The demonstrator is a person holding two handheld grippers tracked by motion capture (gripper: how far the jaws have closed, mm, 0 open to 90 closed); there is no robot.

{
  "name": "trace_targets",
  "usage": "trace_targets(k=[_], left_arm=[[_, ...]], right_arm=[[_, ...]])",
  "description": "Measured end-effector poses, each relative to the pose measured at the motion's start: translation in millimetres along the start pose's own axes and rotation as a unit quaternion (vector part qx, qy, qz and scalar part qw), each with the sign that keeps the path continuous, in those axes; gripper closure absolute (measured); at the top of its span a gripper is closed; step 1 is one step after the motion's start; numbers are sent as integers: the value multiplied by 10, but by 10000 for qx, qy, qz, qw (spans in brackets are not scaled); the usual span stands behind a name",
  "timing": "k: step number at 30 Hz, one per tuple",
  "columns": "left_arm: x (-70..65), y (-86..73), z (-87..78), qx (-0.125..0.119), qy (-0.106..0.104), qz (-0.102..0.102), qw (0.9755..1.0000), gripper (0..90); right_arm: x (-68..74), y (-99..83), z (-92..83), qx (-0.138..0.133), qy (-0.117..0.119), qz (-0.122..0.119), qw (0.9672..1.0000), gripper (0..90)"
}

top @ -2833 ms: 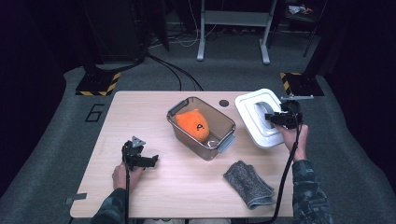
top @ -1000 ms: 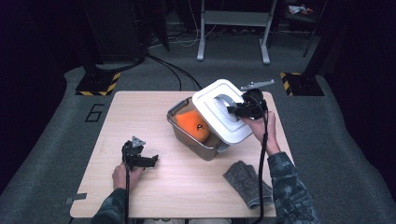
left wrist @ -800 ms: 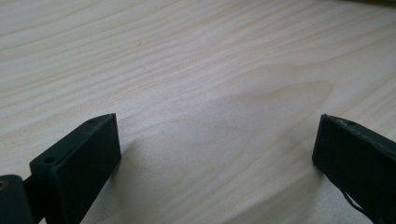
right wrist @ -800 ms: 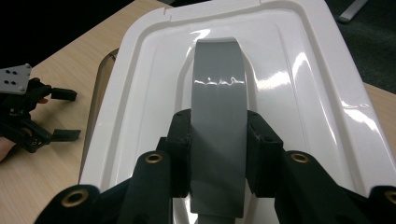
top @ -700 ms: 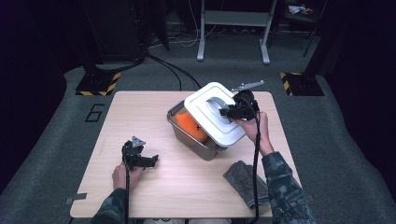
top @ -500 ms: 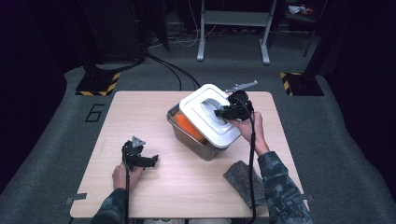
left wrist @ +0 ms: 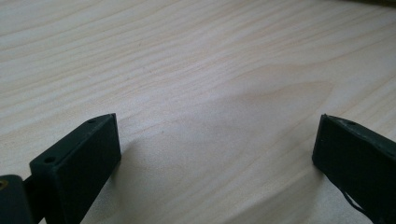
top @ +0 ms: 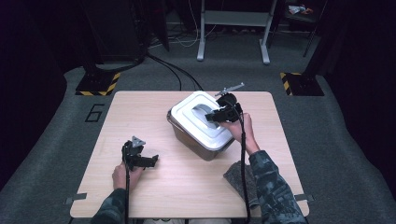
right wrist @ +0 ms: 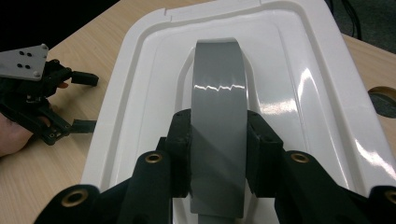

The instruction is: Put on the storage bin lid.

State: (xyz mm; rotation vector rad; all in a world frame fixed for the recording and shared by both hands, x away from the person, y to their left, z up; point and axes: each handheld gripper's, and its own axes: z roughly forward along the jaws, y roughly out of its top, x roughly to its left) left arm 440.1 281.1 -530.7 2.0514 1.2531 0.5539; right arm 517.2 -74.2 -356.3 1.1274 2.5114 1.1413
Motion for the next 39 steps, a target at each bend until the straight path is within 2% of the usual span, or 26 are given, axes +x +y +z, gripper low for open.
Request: trace_targets(k=[5,9,10,13,15,23,26,27,29,30,31,32,33,35,39], left_arm=[[2,1,-2,16,-10,6,10000,7],[3,3,-5,33,-17,9,10000,7],[3,3,-5,33,-16,9,10000,6],[3,3,-5,33,-16,10,10000,6],[3,2,-5,34,-16,10,10000,6],[3,3,-5,34,-16,10,10000,6],[3,3,-4,32,-16,9,10000,6],[3,3,-4,32,-17,6,10000,6],[3,3,-4,31,-17,6,10000,7],[3,2,-4,32,-17,8,10000,6],[3,3,-4,33,-17,9,10000,6],[3,3,-4,32,-16,8,10000,6],[3,3,-4,33,-17,10,10000,6],[3,3,-4,32,-17,8,10000,7],[3,3,-4,33,-18,8,10000,6]], right_arm=[[9,11,84,81,84,104,9999,666],[16,21,151,127,122,67,9998,665],[26,23,163,153,131,143,9997,665],[20,27,209,174,166,87,9997,665],[25,31,234,238,159,87,9996,665],[-7,26,266,223,164,49,9996,663],[-24,-3,292,236,85,104,9996,659],[-32,-22,290,184,141,184,9996,658],[-39,-36,285,161,159,127,9997,658],[-26,-33,286,157,124,160,9997,657],[-26,-30,285,174,79,78,9998,657],[-11,-26,284,191,60,140,9997,656],[-16,-22,287,161,43,78,9998,650],[-13,-18,279,171,0,48,9998,585],[-26,-27,210,84,-71,16,9999,348]])
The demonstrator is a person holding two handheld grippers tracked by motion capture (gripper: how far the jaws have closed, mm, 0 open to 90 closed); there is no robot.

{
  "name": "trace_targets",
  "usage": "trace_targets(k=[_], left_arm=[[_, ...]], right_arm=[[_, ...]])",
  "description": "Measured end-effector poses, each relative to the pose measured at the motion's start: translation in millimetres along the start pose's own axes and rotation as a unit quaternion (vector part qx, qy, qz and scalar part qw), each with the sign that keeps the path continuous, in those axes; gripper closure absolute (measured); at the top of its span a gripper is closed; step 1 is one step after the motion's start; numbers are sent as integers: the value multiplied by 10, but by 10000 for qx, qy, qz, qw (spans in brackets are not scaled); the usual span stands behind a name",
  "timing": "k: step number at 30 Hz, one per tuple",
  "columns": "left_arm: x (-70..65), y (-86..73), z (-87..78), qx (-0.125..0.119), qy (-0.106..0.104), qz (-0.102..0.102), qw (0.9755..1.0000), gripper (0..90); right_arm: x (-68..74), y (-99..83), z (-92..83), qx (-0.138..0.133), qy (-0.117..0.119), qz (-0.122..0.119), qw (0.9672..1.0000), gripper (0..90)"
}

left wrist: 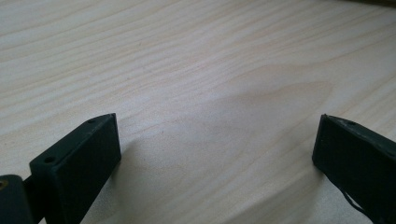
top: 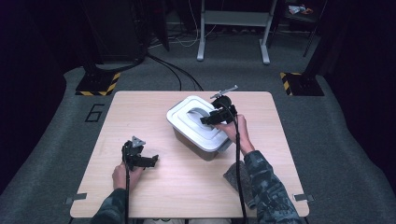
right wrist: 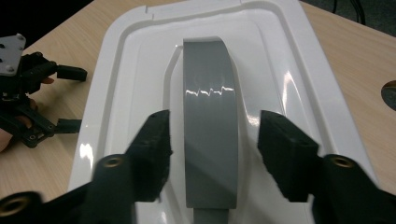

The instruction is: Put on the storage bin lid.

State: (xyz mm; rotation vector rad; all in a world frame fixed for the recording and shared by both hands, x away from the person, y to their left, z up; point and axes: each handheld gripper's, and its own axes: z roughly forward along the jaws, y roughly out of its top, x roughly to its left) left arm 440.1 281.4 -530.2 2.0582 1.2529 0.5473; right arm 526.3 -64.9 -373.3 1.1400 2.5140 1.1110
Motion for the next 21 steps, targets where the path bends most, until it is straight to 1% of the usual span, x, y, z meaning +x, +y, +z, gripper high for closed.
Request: trace_targets(k=[2,4,5,7,9,11,12,15,18,20,21], left_arm=[[0,0,0,1,0,1,10000,7],[0,0,0,1,1,3,10000,6],[0,0,0,0,2,1,10000,7],[0,0,0,1,1,3,10000,6],[0,0,0,2,1,4,10000,7],[0,0,0,1,1,2,10000,6],[0,0,0,-2,1,1,10000,6],[0,0,0,-2,3,0,10000,7],[-2,-2,3,-22,10,-4,10000,6],[0,0,0,0,1,1,10000,6],[0,0,0,-2,2,1,10000,6]], right_arm=[[14,-3,-60,-94,-25,64,9999,272],[16,-11,-132,-190,-83,36,9998,212],[9,-16,-169,-251,-92,-26,9996,186],[5,-31,-249,-309,-114,-49,9994,149],[6,-55,-339,-361,-123,-8,9993,140],[-10,-85,-426,-423,-184,-109,9989,127],[-13,-99,-469,-419,-180,-128,9989,121],[-30,-154,-586,-442,-290,-231,9983,85],[-51,-225,-696,-440,-378,-225,9981,63],[-80,-284,-759,-485,-419,-249,9976,53],[-90,-316,-788,-458,-464,-222,9976,45]])
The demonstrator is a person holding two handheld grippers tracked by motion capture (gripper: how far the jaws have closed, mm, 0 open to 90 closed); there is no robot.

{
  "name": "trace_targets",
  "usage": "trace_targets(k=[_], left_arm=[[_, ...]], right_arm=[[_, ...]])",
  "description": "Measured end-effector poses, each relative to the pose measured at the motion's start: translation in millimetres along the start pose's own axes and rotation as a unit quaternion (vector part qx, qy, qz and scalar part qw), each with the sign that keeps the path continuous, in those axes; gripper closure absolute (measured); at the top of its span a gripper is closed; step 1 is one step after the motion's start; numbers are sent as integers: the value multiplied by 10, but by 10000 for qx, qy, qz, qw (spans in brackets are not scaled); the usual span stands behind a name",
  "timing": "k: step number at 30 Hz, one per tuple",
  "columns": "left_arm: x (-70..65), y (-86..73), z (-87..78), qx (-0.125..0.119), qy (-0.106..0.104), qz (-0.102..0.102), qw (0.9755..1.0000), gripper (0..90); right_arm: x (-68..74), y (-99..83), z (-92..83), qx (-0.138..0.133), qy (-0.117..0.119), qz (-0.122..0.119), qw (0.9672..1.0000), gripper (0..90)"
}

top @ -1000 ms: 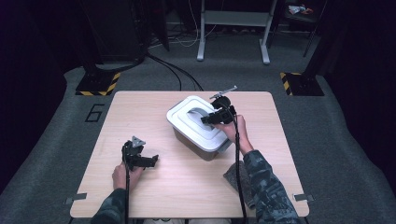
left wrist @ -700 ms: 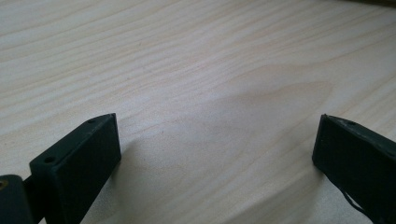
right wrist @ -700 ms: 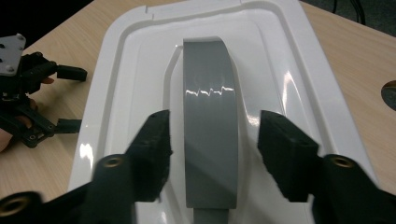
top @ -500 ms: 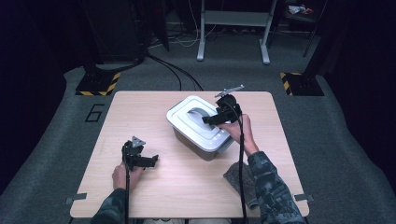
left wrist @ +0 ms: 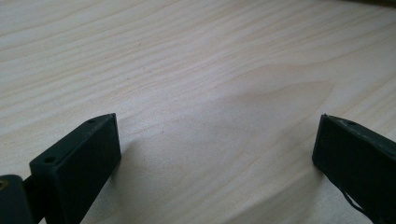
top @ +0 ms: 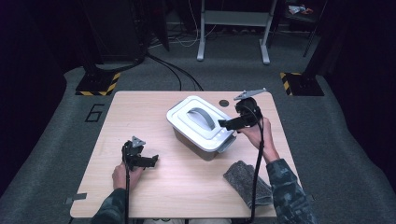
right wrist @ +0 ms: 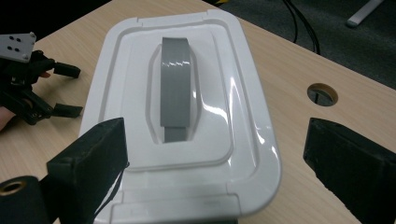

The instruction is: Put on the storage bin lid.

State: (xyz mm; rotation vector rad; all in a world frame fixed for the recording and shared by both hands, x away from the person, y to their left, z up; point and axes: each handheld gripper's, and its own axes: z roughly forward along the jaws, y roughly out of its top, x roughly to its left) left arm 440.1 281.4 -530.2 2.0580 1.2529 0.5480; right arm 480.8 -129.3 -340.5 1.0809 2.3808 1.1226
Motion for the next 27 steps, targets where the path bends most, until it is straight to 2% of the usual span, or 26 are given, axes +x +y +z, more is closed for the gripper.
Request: trace_targets(k=[4,6,8,15,20,23,27], left_arm=[[0,0,0,0,0,-1,10000,6],[-1,-1,2,-13,11,-3,10000,6],[-1,0,0,-1,1,-2,10000,6],[0,0,0,2,0,0,10000,7],[0,0,0,1,1,0,10000,6],[-3,-2,5,-35,18,-10,10000,7],[-2,-2,5,-31,7,5,10000,6]], right_arm=[[-84,-134,-110,-29,-171,13,9998,29],[-142,-211,-158,-11,-157,37,9999,14],[-194,-297,-205,-31,-239,97,9997,9],[-373,-632,-299,52,-487,183,9986,3],[-512,-912,-298,102,-607,378,9974,0],[-574,-1095,-266,163,-668,602,9958,0],[-639,-1342,-217,273,-785,711,9940,1]])
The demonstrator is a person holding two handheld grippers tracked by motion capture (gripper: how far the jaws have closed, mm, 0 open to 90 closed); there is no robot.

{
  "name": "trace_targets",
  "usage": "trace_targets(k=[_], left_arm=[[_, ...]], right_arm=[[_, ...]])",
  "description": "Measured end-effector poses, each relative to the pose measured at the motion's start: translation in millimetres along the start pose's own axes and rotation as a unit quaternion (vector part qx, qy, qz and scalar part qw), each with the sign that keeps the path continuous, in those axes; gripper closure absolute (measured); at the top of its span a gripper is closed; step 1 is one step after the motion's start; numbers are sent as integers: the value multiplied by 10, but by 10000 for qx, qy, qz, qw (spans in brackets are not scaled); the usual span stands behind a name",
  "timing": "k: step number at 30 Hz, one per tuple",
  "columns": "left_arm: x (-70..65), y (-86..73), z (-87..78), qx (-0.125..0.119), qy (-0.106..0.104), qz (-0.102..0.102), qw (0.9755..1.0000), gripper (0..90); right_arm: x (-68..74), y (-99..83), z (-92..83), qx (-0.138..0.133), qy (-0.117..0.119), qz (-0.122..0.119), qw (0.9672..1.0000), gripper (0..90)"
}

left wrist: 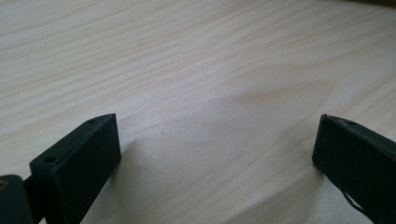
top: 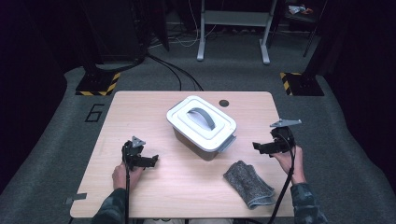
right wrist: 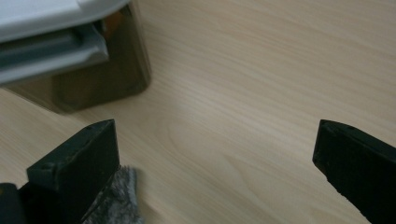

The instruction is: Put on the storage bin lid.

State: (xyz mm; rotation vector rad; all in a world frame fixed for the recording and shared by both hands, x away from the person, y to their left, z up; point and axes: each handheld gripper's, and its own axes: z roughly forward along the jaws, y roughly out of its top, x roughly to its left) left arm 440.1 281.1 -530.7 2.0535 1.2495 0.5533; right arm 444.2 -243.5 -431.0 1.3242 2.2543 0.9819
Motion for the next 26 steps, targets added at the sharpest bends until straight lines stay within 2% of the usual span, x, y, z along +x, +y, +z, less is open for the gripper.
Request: trace_targets(k=[4,6,10,13,16,17,18,21,22,26], left_arm=[[0,0,0,0,-1,-2,10000,6],[0,0,0,1,0,1,10000,6],[0,1,0,1,-1,-1,10000,6],[0,0,0,1,-1,-1,10000,6],[0,0,0,1,-1,-1,10000,6],[1,1,-1,2,8,5,10000,6],[0,0,0,1,-1,-2,10000,6],[2,2,-3,24,-9,3,10000,6],[0,0,0,0,10,5,10000,6],[0,0,0,0,2,-1,10000,6]], right_arm=[[-100,-240,117,156,-106,118,9998,0],[-149,-359,180,180,-120,256,9994,1],[-242,-571,306,234,-175,370,9989,0],[-256,-687,394,242,-181,348,9989,8],[-251,-765,453,277,-169,393,9987,9],[-259,-785,476,224,-182,333,9990,4],[-245,-802,479,177,-235,358,9989,4],[-231,-825,502,51,-331,217,9992,0],[-205,-841,519,13,-469,149,9988,0],[-188,-847,523,-24,-491,163,9987,0]])
